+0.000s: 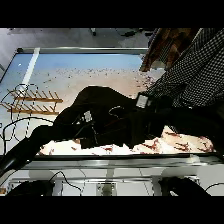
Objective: Fold the clothes and pants, and hang the long-sleeved shirts on hangers.
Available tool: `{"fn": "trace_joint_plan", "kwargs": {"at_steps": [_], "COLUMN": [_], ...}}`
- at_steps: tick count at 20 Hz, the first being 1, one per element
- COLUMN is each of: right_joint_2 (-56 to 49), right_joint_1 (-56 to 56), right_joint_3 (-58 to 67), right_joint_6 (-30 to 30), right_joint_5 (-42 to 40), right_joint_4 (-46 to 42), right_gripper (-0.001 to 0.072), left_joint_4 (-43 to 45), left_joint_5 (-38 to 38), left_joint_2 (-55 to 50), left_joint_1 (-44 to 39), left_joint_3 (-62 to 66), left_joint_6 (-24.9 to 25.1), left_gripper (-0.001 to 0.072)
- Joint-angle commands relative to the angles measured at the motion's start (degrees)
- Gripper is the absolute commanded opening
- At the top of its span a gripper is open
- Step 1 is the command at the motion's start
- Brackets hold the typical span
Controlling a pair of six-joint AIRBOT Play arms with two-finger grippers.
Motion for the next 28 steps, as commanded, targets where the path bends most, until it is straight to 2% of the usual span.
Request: {"fn": "trace_joint_plan", "kwargs": {"at_steps": [1,2,3,7,8,9,10,12,15,18,19,20,21,23,26,27,28], "right_joint_2": [-5.09,-5.55,-5.46,-2.84,-2.05,-1.27,-0.70,0.07,0.35,0.35,0.33,0.33,0.35,0.35,0.39,0.39,0.39], "right_joint_1": [0.02,0.02,0.02,0.02,0.02,0.02,0.02,0.00,-0.04,-0.04,-0.04,-0.04,-0.04,-0.04,-0.02,-0.02,-0.02], "right_joint_3": [0.07,0.07,0.07,0.09,0.09,0.09,0.09,0.15,1.51,4.04,5.11,5.99,6.82,7.61,7.58,7.58,7.58], "right_joint_6": [-0.61,-0.59,-0.37,1.75,2.56,3.37,4.28,7.76,14.86,20.26,21.77,23.06,23.39,23.34,23.23,23.10,22.88], "right_joint_5": [2.71,2.58,2.84,3.17,3.17,3.15,3.21,4.02,5.88,6.67,6.73,6.95,7.26,7.80,7.58,7.63,7.85], "right_joint_4": [2.47,3.65,4.74,3.89,2.86,1.66,0.42,-2.03,-4.28,-4.66,-4.61,-4.44,-3.61,0.37,5.09,6.03,6.29], "right_gripper": [0.0376,0.0162,0.0031,0.0029,0.0029,0.0029,0.0029,0.0028,0.0027,0.0027,0.0027,0.0027,0.0027,0.0027,0.0027,0.0027,0.0027], "left_joint_4": [-0.07,-0.07,-0.04,-0.04,-0.04,-0.07,-0.07,-0.02,2.21,15.85,19.21,19.15,16.24,7.58,-7.48,-10.25,-11.43], "left_joint_5": [0.07,0.04,0.04,0.00,0.00,-0.02,-0.39,-0.39,-0.37,1.86,4.13,5.70,5.42,1.99,-4.11,-4.09,-3.96], "left_joint_2": [-0.04,-0.04,-0.04,0.31,1.20,2.80,5.33,12.15,25.00,38.18,41.86,45.51,48.39,51.28,50.23,49.51,48.59], "left_joint_1": [0.00,0.00,0.00,0.15,0.44,1.01,1.77,4.15,10.08,17.53,19.56,21.20,21.92,21.90,21.79,21.77,21.77], "left_joint_3": [0.00,0.00,0.00,0.00,0.00,0.02,0.02,0.02,0.00,-0.07,-0.76,-3.08,-6.93,-17.99,-33.55,-35.98,-37.07], "left_joint_6": [0.02,0.02,0.02,0.02,0.00,-0.70,-2.93,-7.41,-16.31,-30.91,-35.04,-37.03,-36.85,-31.93,-14.49,-9.68,-7.30], "left_gripper": [0.0034,0.0034,0.0034,0.0051,0.0173,0.0370,0.0504,0.0557,0.0557,0.0557,0.0558,0.0559,0.0559,0.0557,0.0557,0.0557,0.0557]}}
